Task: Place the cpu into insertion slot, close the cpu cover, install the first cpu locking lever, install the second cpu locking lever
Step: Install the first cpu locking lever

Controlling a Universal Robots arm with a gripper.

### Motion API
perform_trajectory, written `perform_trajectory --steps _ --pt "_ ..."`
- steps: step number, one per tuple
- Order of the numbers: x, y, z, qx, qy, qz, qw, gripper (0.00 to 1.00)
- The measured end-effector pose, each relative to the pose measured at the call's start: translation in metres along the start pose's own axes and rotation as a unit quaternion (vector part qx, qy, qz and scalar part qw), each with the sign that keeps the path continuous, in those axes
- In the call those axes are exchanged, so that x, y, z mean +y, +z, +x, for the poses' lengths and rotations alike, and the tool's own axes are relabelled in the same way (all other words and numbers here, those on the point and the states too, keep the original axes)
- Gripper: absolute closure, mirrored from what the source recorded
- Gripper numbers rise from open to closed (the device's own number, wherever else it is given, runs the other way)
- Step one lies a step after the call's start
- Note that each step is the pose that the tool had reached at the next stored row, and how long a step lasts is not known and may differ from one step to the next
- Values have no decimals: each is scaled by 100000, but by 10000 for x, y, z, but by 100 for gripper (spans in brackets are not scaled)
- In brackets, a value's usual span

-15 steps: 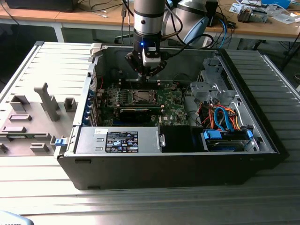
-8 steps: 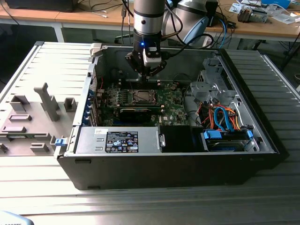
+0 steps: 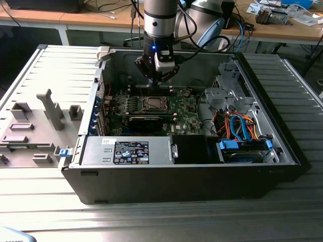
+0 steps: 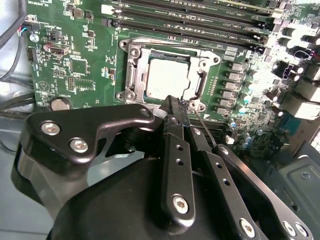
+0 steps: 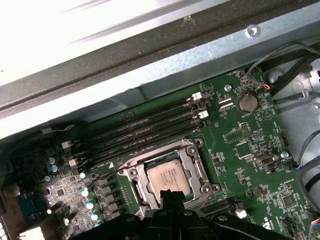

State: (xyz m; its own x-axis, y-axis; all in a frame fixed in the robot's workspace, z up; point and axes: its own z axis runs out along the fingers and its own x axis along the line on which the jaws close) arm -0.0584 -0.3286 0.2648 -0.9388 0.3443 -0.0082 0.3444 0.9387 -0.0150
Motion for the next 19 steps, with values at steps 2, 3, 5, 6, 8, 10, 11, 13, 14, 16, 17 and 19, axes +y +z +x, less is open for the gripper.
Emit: perform_trajectory --steps 2,3,5,6,8,10,11,13,14,16,17,19 --pt "0 0 0 -5 -292 -2 100000 89" --pt "0 0 0 -7 -438 -3 99999 89" --pt "0 0 0 -10 -682 -2 99998 89" --pt "0 0 0 -12 -804 -8 99997 89" --pt "0 0 0 -16 -1033 -7 99995 89" --pt "0 0 0 -19 -1313 -12 99991 89" --pt "0 0 0 -23 -1449 -12 99989 89" --pt "0 0 0 -27 -1739 -14 99985 89" --pt "0 0 0 -29 -1831 -12 99983 89" --pt "0 0 0 -31 -2101 -16 99978 89" --pt "0 0 0 -35 -2210 -17 99976 89" --pt "0 0 0 -35 -2411 -17 99971 89"
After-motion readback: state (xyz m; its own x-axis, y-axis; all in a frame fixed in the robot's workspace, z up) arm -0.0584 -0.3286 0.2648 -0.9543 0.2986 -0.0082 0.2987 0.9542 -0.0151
